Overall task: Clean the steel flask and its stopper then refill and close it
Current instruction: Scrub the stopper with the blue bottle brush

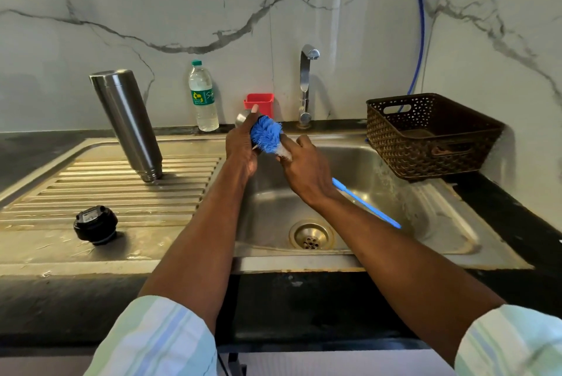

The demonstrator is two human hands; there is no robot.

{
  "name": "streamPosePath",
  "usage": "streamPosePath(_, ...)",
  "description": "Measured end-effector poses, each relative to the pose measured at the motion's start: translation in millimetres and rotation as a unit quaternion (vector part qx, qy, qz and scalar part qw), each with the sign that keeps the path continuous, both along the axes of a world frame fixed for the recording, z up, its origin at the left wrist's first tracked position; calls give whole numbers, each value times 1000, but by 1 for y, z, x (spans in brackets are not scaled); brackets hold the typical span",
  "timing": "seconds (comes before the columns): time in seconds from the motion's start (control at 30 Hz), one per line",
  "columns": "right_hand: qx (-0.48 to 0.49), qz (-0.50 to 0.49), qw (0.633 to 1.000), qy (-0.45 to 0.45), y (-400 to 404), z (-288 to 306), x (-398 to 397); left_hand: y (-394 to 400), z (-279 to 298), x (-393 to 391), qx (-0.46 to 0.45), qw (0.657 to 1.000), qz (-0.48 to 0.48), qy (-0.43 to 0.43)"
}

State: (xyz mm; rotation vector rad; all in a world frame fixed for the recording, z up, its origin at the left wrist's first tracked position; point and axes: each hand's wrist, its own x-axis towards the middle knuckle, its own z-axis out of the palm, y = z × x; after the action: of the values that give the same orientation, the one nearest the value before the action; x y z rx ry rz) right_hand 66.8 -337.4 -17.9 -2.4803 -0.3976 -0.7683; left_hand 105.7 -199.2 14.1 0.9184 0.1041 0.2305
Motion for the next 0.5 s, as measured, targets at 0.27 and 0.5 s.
streamPosePath(0.27, 38, 14, 999, 35, -9, -4, 3, 0, 0, -6, -4, 999, -52, 5)
streamPosePath(0.5, 66, 8, 996, 51, -12, -3, 6, 5, -3, -5, 9, 998, -60, 10)
